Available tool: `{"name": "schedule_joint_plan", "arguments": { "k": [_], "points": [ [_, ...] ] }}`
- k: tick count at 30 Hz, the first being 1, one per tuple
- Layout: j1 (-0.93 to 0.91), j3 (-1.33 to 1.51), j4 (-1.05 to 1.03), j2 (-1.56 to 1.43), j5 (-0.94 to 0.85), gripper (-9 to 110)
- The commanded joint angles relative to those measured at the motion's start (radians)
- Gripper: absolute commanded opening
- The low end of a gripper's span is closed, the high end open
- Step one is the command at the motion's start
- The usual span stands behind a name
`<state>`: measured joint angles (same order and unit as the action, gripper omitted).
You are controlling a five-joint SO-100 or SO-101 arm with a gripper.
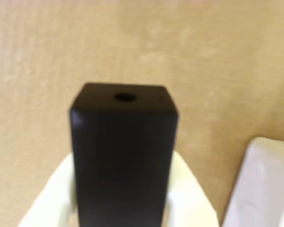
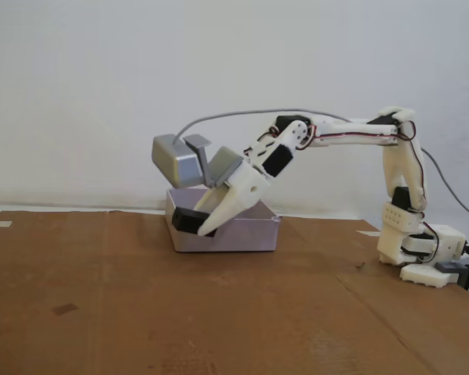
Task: Grasp a block and put it in the box.
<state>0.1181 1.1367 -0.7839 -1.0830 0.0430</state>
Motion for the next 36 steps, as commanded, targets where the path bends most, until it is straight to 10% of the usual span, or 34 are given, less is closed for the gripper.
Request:
{"name": "schedule_joint_plan", "arguments": {
  "k": [1,36],
  "points": [
    [-0.029,-0.143,0.011,-0.222,-0.012,0],
    [-0.308,-0.129,0.000,-0.460,-0.012,0]
  ]
}}
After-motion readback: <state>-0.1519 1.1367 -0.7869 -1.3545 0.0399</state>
